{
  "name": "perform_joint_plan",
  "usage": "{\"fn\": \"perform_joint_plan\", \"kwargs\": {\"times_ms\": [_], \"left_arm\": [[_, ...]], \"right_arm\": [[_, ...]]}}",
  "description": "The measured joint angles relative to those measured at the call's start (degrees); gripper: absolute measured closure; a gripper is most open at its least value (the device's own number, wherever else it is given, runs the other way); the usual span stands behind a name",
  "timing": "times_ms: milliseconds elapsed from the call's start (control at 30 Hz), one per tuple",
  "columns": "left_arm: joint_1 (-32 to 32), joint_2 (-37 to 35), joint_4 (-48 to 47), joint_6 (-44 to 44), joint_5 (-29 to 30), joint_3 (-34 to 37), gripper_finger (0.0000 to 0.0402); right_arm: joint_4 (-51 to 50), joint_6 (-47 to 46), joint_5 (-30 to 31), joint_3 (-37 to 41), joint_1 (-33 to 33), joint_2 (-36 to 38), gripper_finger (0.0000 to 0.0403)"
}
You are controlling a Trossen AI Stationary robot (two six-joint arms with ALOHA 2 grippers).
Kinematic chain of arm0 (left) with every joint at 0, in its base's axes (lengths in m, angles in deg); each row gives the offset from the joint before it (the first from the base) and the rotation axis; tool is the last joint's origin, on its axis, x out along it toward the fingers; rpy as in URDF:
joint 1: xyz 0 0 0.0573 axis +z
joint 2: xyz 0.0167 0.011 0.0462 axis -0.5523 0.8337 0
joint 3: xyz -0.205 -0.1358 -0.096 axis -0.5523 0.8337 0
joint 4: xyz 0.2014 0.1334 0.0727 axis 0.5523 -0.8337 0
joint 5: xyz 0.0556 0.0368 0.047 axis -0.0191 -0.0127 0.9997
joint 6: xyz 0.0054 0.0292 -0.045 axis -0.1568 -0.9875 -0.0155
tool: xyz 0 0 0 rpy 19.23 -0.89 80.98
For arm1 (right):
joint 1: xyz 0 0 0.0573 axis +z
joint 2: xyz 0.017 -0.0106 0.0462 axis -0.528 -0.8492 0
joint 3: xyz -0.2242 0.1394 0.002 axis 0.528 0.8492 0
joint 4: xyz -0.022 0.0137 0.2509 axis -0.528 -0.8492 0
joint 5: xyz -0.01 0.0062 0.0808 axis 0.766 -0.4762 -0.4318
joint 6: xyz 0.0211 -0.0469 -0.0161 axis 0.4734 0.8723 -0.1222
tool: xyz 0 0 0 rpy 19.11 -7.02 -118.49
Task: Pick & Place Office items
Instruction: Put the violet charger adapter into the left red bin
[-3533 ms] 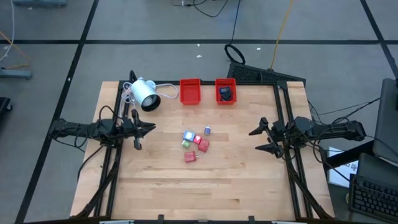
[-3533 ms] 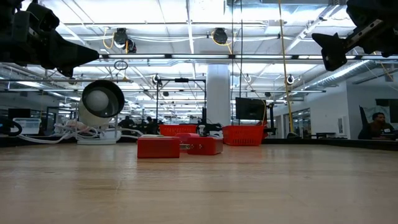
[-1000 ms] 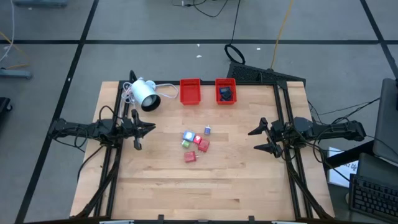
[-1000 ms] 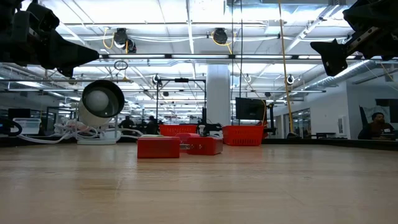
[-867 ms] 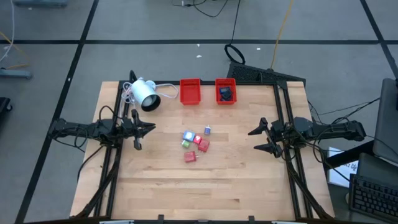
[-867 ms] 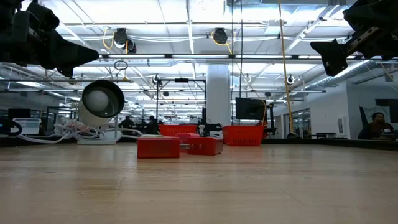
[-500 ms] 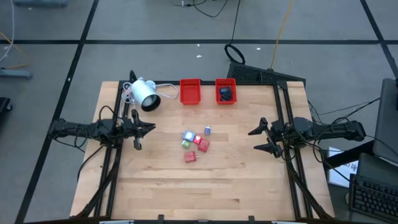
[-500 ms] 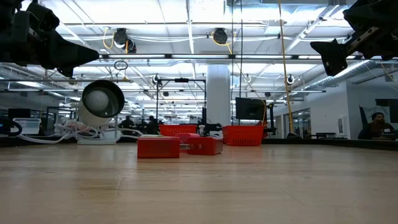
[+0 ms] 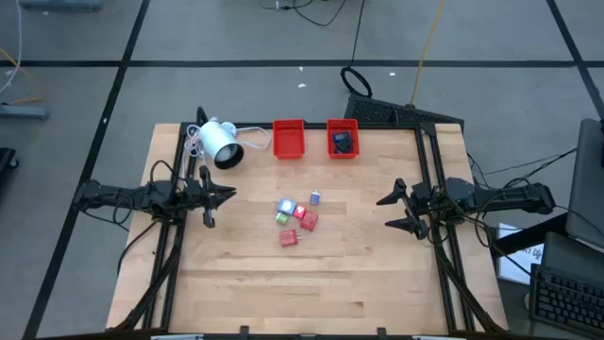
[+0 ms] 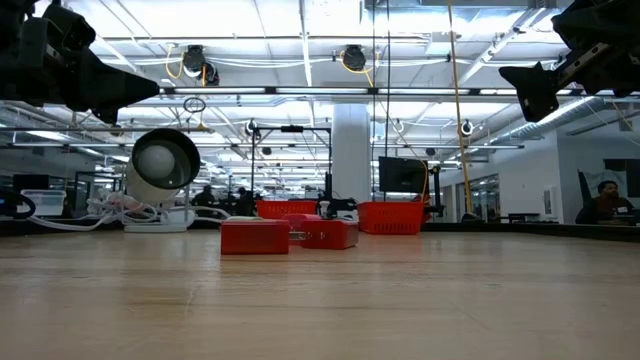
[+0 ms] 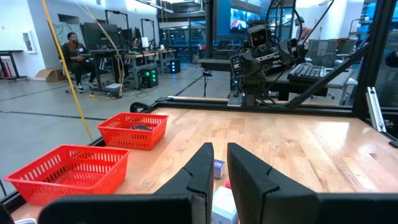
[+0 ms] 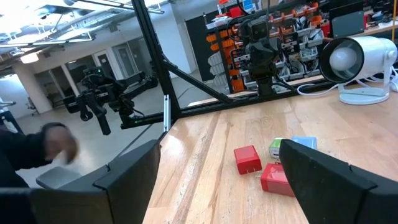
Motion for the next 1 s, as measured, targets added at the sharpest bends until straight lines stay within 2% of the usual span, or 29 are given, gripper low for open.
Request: {"fn": "perform_joint_plan", "kwargs": {"times_ms": [267, 467, 600, 733, 900, 1000], "left_arm": [[0.0, 0.0, 0.0, 0.0, 0.0, 0.0, 0.0355], [0.0, 0.0, 0.0, 0.0, 0.0, 0.0, 0.0355], [0.0, 0.0, 0.3, 0.0, 0.0, 0.0, 0.0355], [0.0, 0.0, 4.0, 0.6, 0.0, 0.0, 0.0355], [0.0, 0.0, 9.0, 3.4, 0.0, 0.0, 0.0355], [0.0, 0.0, 10.9, 4.9, 0.0, 0.0, 0.0355]], "right_arm": [[0.2, 0.2, 0.3, 0.0, 0.0, 0.0, 0.0083], [0.0, 5.2, 7.2, 0.0, 0.0, 0.0, 0.0083], [1.3, 6.5, 7.5, 0.7, 0.0, 0.0, 0.0083], [2.7, 10.3, 7.9, 2.7, 0.0, 0.0, 0.0083], [8.2, 12.2, 12.3, 5.7, 0.0, 0.2, 0.0083], [7.4, 13.9, 13.3, 5.7, 0.0, 0.0, 0.0083]]}}
